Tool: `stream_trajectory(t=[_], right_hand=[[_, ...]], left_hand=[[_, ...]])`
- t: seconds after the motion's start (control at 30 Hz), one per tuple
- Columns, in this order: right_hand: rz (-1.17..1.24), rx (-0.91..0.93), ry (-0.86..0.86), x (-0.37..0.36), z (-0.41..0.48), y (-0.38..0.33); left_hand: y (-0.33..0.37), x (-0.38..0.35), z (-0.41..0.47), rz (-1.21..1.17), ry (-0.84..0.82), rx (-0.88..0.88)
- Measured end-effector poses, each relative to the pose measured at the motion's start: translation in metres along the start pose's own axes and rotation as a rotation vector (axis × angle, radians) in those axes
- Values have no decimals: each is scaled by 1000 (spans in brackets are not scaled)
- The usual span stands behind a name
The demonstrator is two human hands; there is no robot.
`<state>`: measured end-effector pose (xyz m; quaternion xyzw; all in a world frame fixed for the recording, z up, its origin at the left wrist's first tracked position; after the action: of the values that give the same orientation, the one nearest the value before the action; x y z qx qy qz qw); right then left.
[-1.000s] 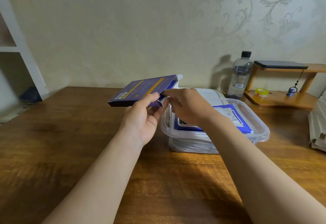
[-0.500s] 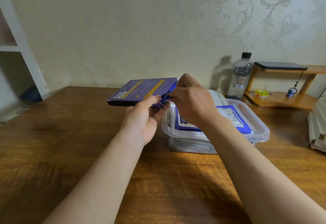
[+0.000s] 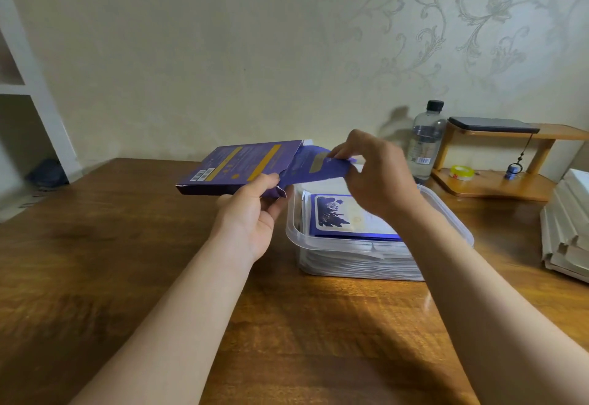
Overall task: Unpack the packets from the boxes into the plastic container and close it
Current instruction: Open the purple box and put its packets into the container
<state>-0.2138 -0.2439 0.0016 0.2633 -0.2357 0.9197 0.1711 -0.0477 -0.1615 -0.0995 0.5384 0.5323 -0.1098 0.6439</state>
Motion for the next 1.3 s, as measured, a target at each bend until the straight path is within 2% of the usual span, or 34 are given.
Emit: stream_trajectory(t=[0.27,0.53,0.63,0.8,0.93,1.13,1.3], right_hand=[[84,-72,148,51,13,15],[-53,-243,276,79,19,32],[4,-416,206,78,17,47],[414,-843,18,59,-6,69],[462,-1038,-119,46,-28,85],[351,-1144,-322,32,-48,98],[204,-1146,-390,29,-50,104]], left_hand=[[-7,-1,-3,38,-10,25],[-7,2,-2,45,9,-1],[-5,4,-1,59,22,-15],[-4,4,0,12,37,-7],[-5,2,-2,6,38,7],[-6,1,-3,8,17,-4],[-6,1,-1,21,11,-3]])
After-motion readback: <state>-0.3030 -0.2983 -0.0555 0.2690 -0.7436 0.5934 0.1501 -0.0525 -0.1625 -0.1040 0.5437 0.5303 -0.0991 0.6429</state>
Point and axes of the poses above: each hand's wrist, its own z-axis towards the middle knuckle, its own x-axis out of the back of the hand, y = z × x, the point moved 8 cm from there along z, towards the middle knuckle, and after that the axes turned 7 degrees about -z, right-handed, at the moved point
